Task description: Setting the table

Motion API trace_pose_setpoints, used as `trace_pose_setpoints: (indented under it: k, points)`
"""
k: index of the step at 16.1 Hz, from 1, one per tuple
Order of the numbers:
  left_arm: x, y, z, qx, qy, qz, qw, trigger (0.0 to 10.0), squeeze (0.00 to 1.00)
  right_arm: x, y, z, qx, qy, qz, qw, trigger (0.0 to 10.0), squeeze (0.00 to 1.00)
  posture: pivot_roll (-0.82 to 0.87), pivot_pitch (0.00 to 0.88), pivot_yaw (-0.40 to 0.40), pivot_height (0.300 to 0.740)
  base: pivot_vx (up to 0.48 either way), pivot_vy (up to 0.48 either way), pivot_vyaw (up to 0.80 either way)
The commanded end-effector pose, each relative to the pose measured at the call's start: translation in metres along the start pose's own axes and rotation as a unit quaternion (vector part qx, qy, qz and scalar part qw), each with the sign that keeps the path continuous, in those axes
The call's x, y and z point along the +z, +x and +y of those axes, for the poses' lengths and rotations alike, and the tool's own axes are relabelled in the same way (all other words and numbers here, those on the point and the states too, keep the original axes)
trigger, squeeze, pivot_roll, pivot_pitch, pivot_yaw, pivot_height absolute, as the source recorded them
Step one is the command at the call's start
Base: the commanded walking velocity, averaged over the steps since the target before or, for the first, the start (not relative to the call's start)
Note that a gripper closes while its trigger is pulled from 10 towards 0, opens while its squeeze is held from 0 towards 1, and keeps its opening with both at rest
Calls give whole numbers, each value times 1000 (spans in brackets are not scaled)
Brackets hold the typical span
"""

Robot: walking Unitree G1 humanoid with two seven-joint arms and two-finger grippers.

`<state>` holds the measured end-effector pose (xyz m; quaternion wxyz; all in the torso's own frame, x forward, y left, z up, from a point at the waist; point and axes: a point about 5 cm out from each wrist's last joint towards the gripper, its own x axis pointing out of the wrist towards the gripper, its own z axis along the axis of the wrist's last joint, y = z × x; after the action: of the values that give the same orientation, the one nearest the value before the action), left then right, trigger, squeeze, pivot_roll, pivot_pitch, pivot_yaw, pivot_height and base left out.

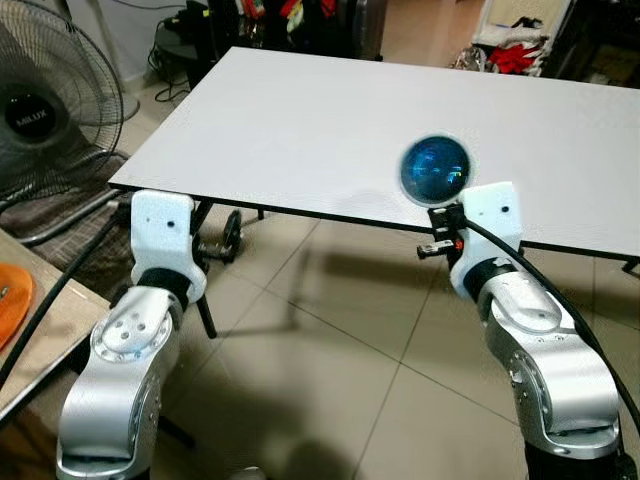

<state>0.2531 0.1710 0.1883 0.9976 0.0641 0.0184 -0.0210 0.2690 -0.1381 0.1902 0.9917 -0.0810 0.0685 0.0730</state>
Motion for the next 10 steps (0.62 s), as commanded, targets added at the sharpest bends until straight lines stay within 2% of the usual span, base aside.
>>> trace_pose_setpoints:
  k: [1,3,5,10]
  points:
    - [3,-3,0,-5,2,-7,1000,10000,0,1,2,4,23,13,-9,1000,10000,0,-63,26,-14,740,0,0,0]
    - [3,-4,0,-9,2,-10,1000,10000,0,1,4,8,49,29,-10,998,10000,0,-59,17,-15,740,279,0,0]
    - [4,-5,1,-10,3,-11,1000,10000,0,0,5,10,66,26,-13,997,10000,0,-55,8,-17,740,321,0,0]
    - [4,-7,1,-13,4,-13,1000,10000,0,-4,5,12,77,26,-10,997,10000,0,-50,2,-17,740,341,0,0]
